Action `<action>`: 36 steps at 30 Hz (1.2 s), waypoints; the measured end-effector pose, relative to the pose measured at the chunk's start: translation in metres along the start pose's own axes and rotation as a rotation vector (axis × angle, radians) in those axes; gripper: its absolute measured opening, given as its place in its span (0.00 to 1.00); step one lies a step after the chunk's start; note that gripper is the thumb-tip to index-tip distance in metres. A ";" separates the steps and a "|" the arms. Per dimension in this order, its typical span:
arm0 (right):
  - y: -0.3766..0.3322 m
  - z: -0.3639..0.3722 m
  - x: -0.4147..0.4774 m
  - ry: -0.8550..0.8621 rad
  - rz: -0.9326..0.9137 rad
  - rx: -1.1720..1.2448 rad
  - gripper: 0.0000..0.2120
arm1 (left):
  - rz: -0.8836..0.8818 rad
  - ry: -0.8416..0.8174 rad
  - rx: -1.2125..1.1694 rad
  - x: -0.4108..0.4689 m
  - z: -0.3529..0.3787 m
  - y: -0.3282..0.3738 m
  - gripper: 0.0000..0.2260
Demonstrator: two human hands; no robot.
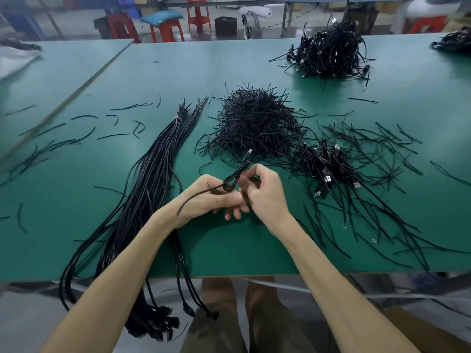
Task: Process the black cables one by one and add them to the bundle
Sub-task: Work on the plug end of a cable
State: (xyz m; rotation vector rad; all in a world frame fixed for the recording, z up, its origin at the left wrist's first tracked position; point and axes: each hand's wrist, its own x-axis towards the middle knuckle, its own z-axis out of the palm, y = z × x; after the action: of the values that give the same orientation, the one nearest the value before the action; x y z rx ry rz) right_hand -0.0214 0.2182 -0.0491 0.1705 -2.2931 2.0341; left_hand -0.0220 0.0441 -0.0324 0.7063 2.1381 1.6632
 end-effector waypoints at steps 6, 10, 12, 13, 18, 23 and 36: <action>-0.001 0.004 0.001 -0.033 -0.025 -0.073 0.11 | 0.081 0.356 0.252 0.008 0.006 -0.015 0.12; 0.001 0.006 0.002 -0.015 -0.011 -0.099 0.10 | 0.227 0.595 0.607 0.013 0.000 -0.023 0.15; 0.003 0.006 0.002 -0.001 -0.003 -0.116 0.09 | 0.184 0.600 0.498 0.013 0.002 -0.024 0.14; 0.004 0.006 0.002 0.007 0.004 -0.121 0.08 | 0.152 0.584 0.407 0.013 0.003 -0.024 0.15; 0.006 0.007 0.004 0.013 0.015 -0.156 0.08 | 0.322 0.507 0.403 0.009 -0.001 -0.027 0.24; 0.003 0.007 0.004 -0.030 -0.005 -0.181 0.09 | 0.390 0.354 0.709 0.006 -0.002 -0.025 0.39; 0.000 0.005 -0.002 -0.049 -0.008 -0.113 0.08 | 0.201 0.627 0.763 0.003 0.010 -0.013 0.15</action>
State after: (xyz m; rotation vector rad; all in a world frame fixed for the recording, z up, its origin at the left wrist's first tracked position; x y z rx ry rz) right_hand -0.0197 0.2133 -0.0503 0.2251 -2.4243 1.9106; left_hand -0.0211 0.0509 -0.0471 0.6508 3.3203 1.2118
